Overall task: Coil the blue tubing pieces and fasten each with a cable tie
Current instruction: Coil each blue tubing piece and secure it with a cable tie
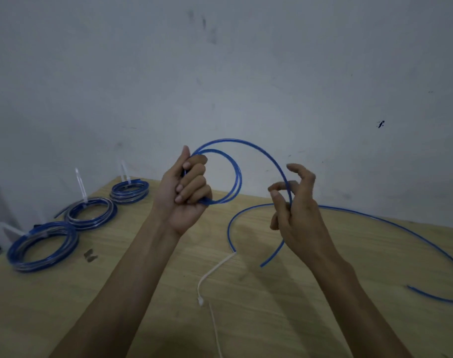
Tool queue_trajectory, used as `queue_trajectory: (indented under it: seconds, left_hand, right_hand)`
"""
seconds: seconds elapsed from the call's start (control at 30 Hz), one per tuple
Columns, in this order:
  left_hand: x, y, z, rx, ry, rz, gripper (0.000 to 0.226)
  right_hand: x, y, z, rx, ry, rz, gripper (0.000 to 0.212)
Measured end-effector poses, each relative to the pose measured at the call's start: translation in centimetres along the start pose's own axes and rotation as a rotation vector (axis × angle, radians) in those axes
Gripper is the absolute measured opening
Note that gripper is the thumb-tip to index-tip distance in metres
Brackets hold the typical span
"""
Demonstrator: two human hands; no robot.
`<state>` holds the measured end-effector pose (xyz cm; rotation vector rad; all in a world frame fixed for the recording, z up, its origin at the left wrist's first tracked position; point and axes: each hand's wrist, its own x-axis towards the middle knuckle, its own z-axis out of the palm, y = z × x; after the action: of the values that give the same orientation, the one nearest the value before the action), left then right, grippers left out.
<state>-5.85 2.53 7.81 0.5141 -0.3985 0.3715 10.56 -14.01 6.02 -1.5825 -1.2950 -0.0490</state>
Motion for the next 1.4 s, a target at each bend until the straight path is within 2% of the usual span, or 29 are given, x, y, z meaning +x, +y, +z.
queue_trajectory:
  seconds: [0.13, 0.23, 0.3, 0.43, 0.5, 0.6, 0.8, 0.93, 1.07, 1.17, 1.23, 1.4]
  left_hand:
    - [-0.4, 1.2, -0.7, -0.11, 0.075, 0.099, 0.043]
    - [-0.7, 1.7, -0.6, -0.15, 0.142, 0.165, 0.041]
    - [-0.7, 1.8, -0.5, -0.159, 0.166, 0.19, 0.041]
    - [-0.4, 1.4, -0.1, -0.066, 0.195, 0.199, 0.039]
    - [-0.2, 0.7, 0.6, 0.07, 0.242, 0.191, 0.038]
    - [0.4, -0.8, 1.7, 0.361, 0.402, 0.188, 0.041]
    - [1.2, -4.7, 3.1, 1.007, 0.513, 0.174, 0.045]
    - [1.1, -5.7, 3.4, 1.28, 0.543, 0.127, 0.069]
    - [0.9, -5.7, 2.6, 1.447, 0.595, 0.159, 0.053]
    - [0.6, -6.0, 2.1, 1.49, 0.571, 0.124, 0.057]
    - [0.6, -6.4, 2.2, 1.495, 0.513, 0.067, 0.058]
    - [1.0, -6.8, 2.6, 1.236, 0.465, -0.135, 0.054]
  right_hand:
    - [-0.4, -0.1, 0.7, -0.094, -0.103, -0.096, 0.017]
    - [-0.6, -0.5, 1.0, -0.113, -0.251, -0.066, 0.031]
    - [-0.8, -0.9, 1.5, -0.125, -0.325, -0.065, 0.032]
    - [-0.9, -1.3, 2.5, -0.053, -0.327, -0.109, 0.017]
    - [-0.9, -1.5, 2.8, -0.066, -0.286, -0.17, 0.021]
    - [-0.8, -1.8, 2.9, -0.05, -0.208, -0.221, 0.024]
    - [-1.0, -2.5, 2.6, 0.035, -0.206, -0.115, 0.012]
    - [-1.1, -2.9, 2.1, 0.014, -0.224, -0.094, 0.021]
    - [-0.9, -3.6, 1.7, -0.001, -0.192, -0.099, 0.007]
    - [-0.7, -4.3, 1.0, 0.028, -0.171, -0.098, 0.018]
    - [-0.7, -4.7, 0.5, 0.072, -0.178, -0.064, 0.016]
    - [-0.2, -4.1, 0.5, 0.153, -0.1, 0.062, 0.02]
